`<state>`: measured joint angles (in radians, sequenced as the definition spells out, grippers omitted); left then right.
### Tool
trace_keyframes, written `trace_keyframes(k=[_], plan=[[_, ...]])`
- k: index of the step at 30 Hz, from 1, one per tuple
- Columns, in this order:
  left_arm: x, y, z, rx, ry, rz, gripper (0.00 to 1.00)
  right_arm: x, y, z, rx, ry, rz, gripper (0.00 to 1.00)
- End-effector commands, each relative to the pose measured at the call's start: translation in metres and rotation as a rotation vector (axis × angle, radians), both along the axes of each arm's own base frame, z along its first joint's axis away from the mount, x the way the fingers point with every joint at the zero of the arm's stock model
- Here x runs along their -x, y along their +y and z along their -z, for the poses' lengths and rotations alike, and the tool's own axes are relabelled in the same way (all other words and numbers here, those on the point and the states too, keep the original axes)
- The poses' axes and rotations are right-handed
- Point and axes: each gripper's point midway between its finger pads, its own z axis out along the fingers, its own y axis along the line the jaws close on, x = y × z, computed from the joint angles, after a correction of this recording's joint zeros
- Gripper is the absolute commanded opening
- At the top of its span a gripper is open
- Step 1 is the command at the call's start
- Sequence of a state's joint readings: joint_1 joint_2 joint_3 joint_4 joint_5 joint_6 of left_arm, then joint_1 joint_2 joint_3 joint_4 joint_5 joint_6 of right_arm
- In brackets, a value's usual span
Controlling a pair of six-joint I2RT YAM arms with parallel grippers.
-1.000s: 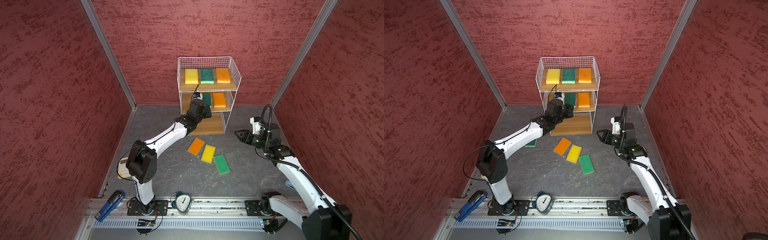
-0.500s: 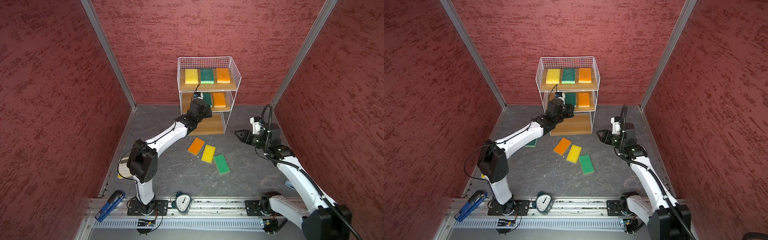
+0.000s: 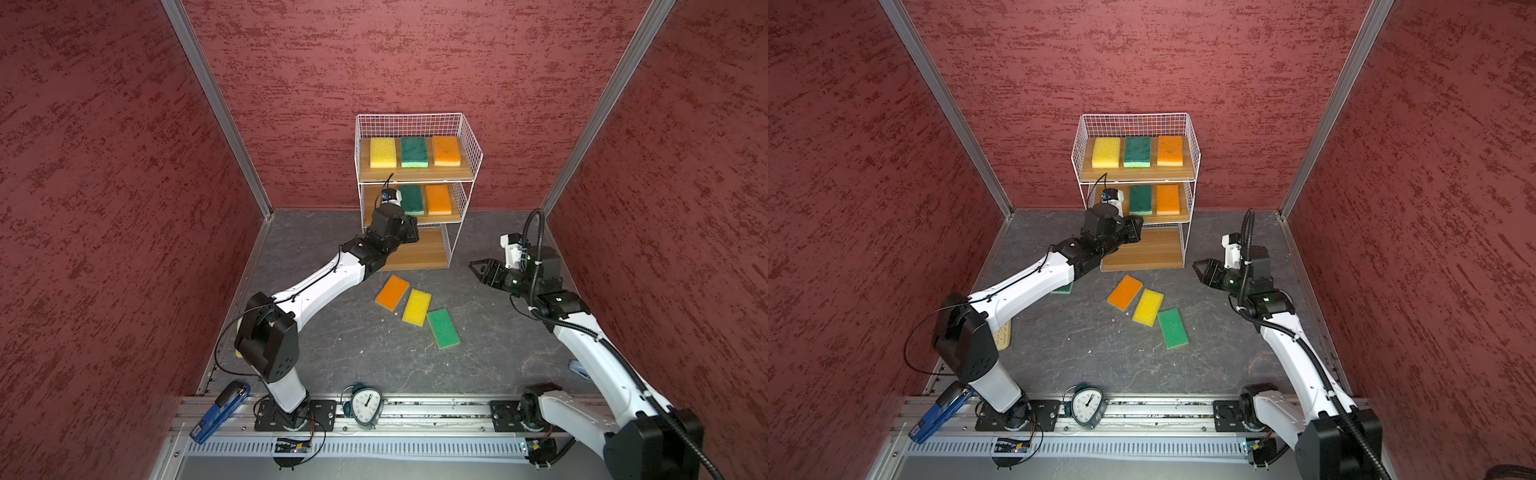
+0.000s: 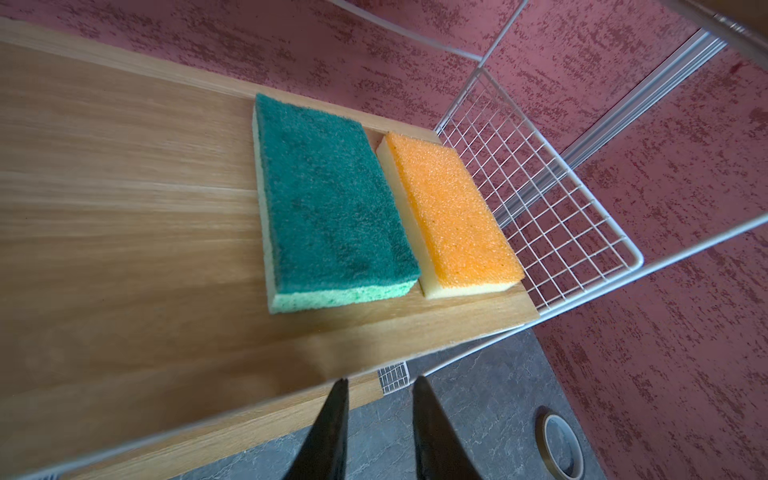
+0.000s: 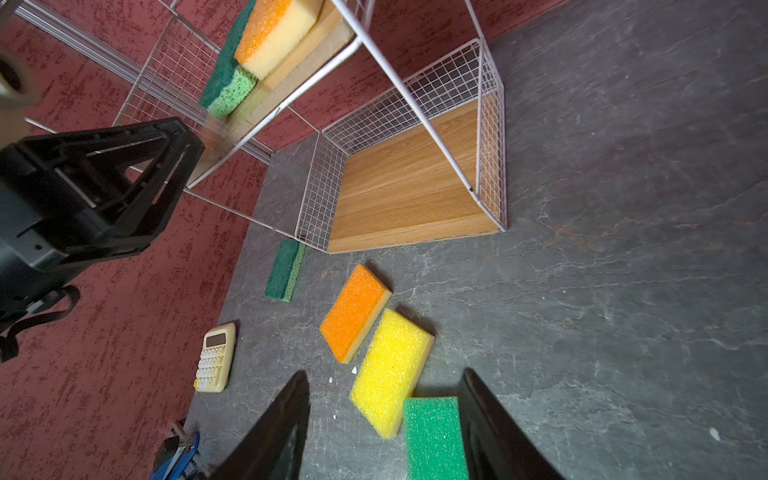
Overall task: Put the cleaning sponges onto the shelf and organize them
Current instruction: 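Draw the left gripper back from the shelf toward the robot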
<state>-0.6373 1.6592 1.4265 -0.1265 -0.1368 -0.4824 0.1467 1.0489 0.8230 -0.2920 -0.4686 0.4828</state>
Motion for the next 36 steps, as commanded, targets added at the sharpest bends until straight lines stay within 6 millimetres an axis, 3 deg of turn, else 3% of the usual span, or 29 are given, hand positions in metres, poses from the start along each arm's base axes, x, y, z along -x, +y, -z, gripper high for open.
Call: trace_keyframes(k=[1,5,11,23,36], plan=[[0.015,0.014,-0.011,-0.022,-0.012,-0.010,0.31,-0.004,-0.002,-0.007,-0.004,-0.027,0.015,0.60],[0.029,0.037,-0.002,-0.054,0.025,-0.062,0.44,-0.004,-0.002,-0.006,-0.014,-0.012,0.024,0.62],[0.054,0.077,0.010,-0.062,0.063,-0.140,0.52,-0.002,0.000,-0.001,-0.008,0.019,0.037,0.62],[0.100,0.143,0.050,-0.107,0.188,-0.250,0.59,0.006,0.007,0.005,0.023,0.069,0.072,0.63],[0.140,0.162,0.103,-0.156,0.336,-0.225,0.64,0.035,0.018,0.035,0.086,0.177,0.097,0.66]])
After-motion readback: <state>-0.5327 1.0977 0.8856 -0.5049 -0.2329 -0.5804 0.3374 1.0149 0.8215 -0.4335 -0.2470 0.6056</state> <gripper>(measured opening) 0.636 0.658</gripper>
